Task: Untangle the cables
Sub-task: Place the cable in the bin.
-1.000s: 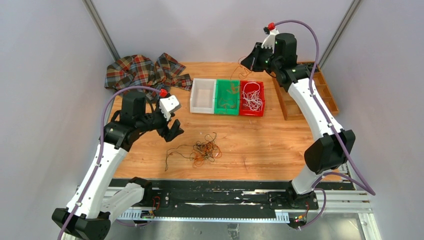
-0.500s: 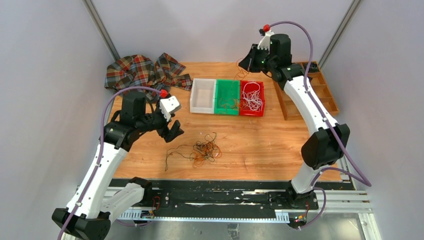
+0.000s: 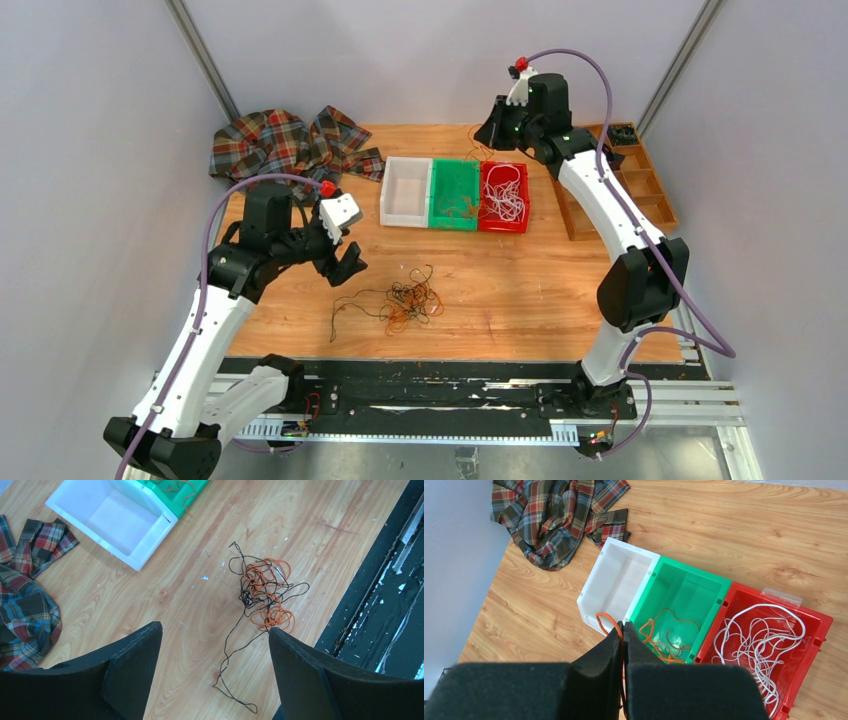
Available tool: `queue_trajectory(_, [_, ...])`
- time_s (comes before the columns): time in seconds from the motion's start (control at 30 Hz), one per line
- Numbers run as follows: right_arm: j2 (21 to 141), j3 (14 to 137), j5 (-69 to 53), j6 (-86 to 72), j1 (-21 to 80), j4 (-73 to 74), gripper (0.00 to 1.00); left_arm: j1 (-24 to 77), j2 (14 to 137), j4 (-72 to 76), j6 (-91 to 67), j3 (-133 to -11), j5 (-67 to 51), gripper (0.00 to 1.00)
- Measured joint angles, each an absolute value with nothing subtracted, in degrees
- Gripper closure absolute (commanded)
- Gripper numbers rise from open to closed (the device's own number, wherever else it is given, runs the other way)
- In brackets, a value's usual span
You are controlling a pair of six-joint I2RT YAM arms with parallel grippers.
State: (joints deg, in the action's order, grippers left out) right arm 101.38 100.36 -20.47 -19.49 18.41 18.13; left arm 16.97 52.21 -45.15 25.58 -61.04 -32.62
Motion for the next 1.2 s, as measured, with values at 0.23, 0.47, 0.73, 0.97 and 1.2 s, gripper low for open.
queue_trajectory(0.23, [101.4,102.6,-19.8,-19.4,18.5,18.8,0.99,17.0,52.2,-45.2,26.0,-61.0,-32.8,0.17])
queue_trajectory(0.47, [101.1,106.2,-19.7,-19.4,18.5,18.9,0.99,17.0,52.2,-45.2,26.2,-61.0,-33.0,0.17])
queue_trajectory(0.73, [101.1,106.6,-19.9,-19.5,18.5,18.9,0.99,17.0,52.2,-45.2,26.4,-61.0,-33.0,0.17])
queue_trajectory(0.97, [102.5,105.7,-17.8,-18.0,20.1,18.9,0.99,17.0,52.2,-45.3,26.4,-61.0,-33.1,0.17])
queue_trajectory(1.2, [109.0,102.7,-11.3,-14.9,22.0,19.7,0.99,17.0,52.2,-45.4,26.4,-61.0,-33.1,0.15])
